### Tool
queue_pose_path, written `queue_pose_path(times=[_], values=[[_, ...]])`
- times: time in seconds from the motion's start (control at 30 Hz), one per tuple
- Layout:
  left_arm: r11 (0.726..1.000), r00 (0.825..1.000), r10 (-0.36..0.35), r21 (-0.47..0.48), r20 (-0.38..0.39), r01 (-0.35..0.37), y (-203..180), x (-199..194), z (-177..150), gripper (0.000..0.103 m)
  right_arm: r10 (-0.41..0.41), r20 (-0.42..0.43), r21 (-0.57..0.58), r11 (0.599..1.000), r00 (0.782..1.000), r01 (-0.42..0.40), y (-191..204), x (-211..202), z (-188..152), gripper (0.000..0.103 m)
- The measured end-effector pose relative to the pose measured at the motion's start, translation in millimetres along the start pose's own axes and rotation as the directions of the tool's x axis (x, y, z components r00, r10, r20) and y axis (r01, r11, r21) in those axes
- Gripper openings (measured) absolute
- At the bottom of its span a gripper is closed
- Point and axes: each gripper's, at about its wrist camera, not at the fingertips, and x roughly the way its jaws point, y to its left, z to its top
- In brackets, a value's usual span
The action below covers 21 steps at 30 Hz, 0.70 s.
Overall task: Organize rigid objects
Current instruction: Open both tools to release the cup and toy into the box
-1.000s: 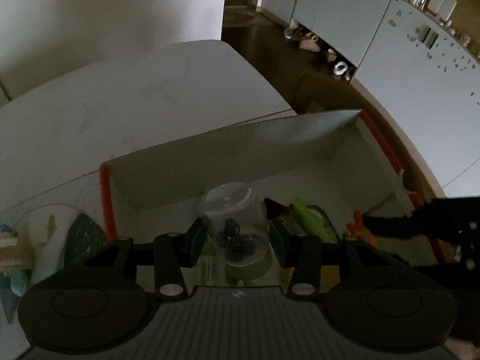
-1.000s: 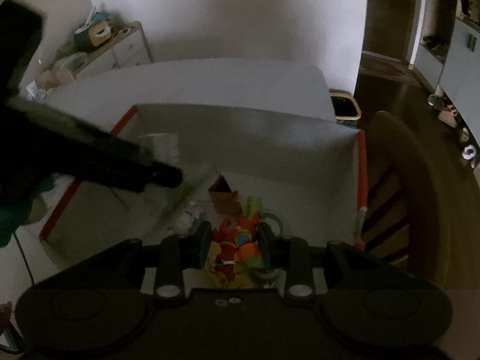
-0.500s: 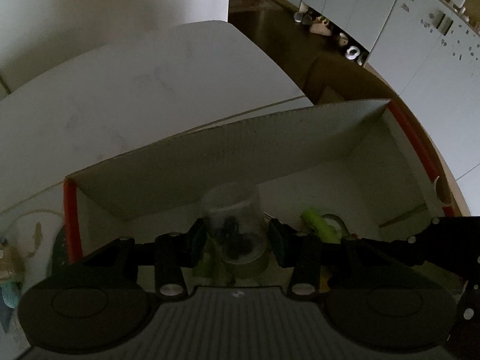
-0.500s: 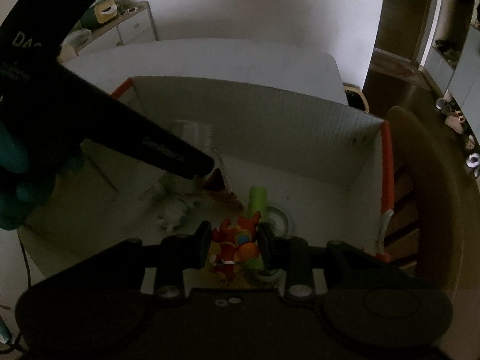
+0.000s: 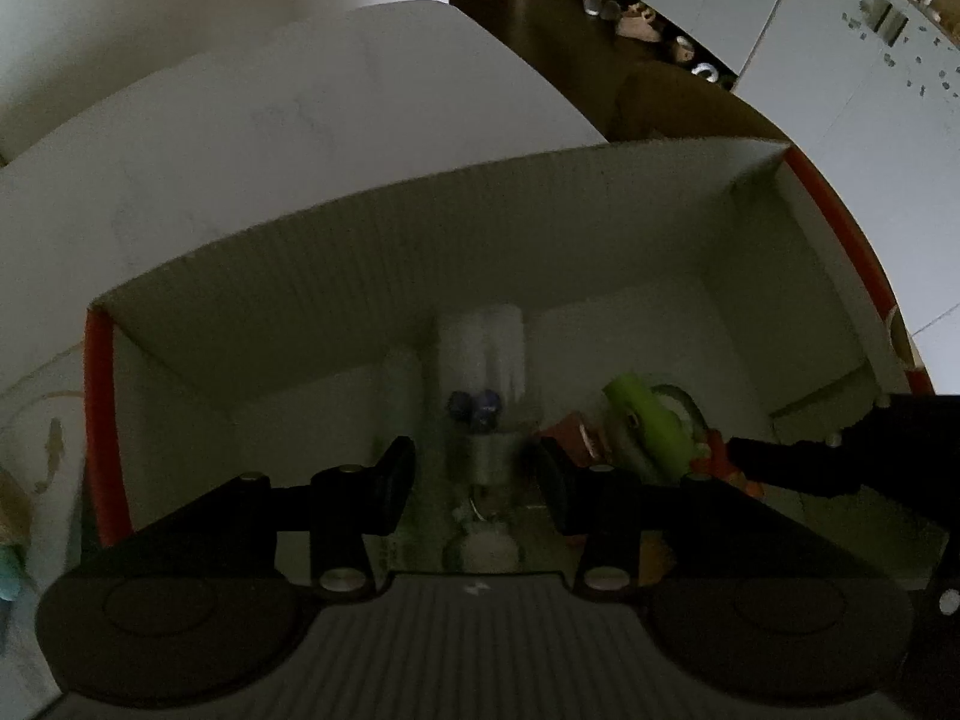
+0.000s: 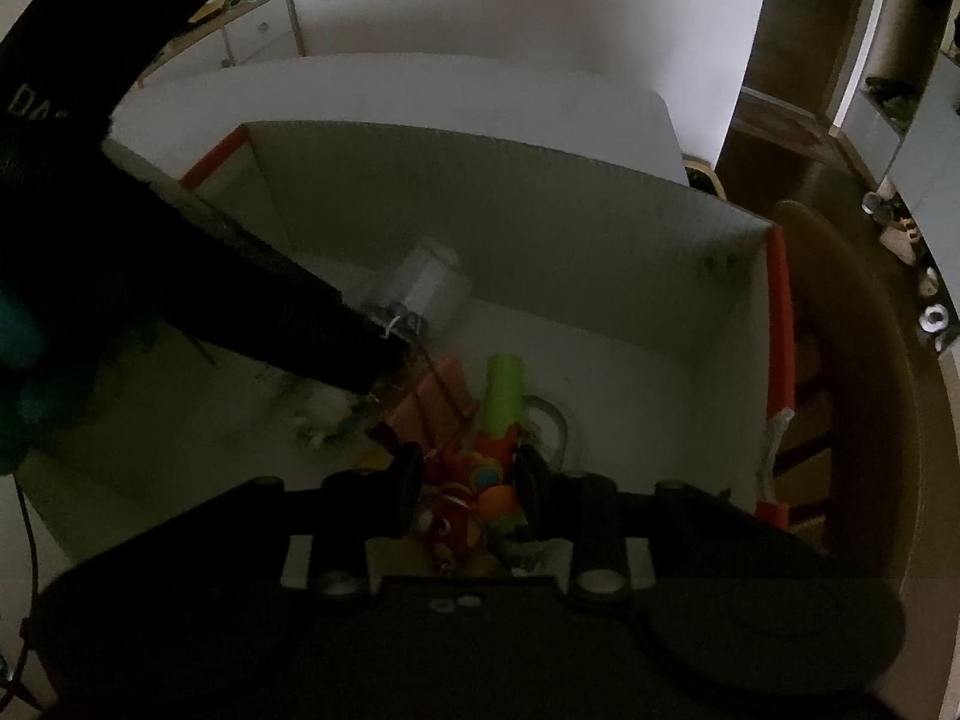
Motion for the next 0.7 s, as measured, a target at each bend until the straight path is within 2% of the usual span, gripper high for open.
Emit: queue_pose_path(times=[0.27,0.47,0.6,0.7], values=[[1.000,1.000,-0.006,0.015,0.031,0.006,-2.2,-13.3,-11.9,0.044,0.002,0.001,0.019,1.000,1.000,-0.002,-1.6,-1.9,2.0,0.037],[1.000,0.997,-0.025,-0.011,0.076,0.026,3.9,-34.1,-22.0,0.047,0.006,0.019,0.016,1.000,1.000,-0.006,1.6,-9.4,-0.9,0.042],[0.999,0.993,-0.030,-0.020,0.114,0.032,7.1,-51.8,-29.0,0.048,0.012,0.035,0.029,0.999,0.999,-0.013,1.0,-19.0,-3.2,0.052],[0.998,0.988,-0.038,-0.035,0.151,0.044,12.8,-67.4,-34.3,0.056,0.031,0.052,0.046,0.998,0.998,-0.033,-0.5,-27.3,-3.6,0.056]])
